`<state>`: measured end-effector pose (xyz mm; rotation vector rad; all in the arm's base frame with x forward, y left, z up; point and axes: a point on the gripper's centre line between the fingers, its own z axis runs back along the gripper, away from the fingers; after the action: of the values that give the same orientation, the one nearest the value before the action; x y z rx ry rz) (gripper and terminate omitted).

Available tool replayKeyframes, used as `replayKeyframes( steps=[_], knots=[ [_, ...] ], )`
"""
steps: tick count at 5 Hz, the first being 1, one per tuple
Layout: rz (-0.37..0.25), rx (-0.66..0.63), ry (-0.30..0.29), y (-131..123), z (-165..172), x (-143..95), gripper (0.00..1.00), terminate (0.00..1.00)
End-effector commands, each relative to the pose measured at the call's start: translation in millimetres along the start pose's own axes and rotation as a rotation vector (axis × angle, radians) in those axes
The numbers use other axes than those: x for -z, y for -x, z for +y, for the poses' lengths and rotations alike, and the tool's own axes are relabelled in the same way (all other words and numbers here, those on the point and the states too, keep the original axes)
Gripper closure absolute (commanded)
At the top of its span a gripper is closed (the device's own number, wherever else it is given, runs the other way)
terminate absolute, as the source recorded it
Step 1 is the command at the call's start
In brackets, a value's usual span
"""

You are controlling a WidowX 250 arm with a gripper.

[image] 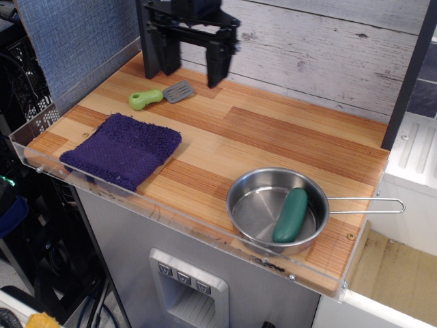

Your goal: Move the spatula and place it on the top of the silver vessel.

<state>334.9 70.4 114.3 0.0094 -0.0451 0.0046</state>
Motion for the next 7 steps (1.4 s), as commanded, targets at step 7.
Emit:
replayKeyframes(
  steps=[7],
  knots=[
    [0.054, -0.009, -0.041, -53.2, 105.6, 93.6, 0.0, 0.0]
  ],
)
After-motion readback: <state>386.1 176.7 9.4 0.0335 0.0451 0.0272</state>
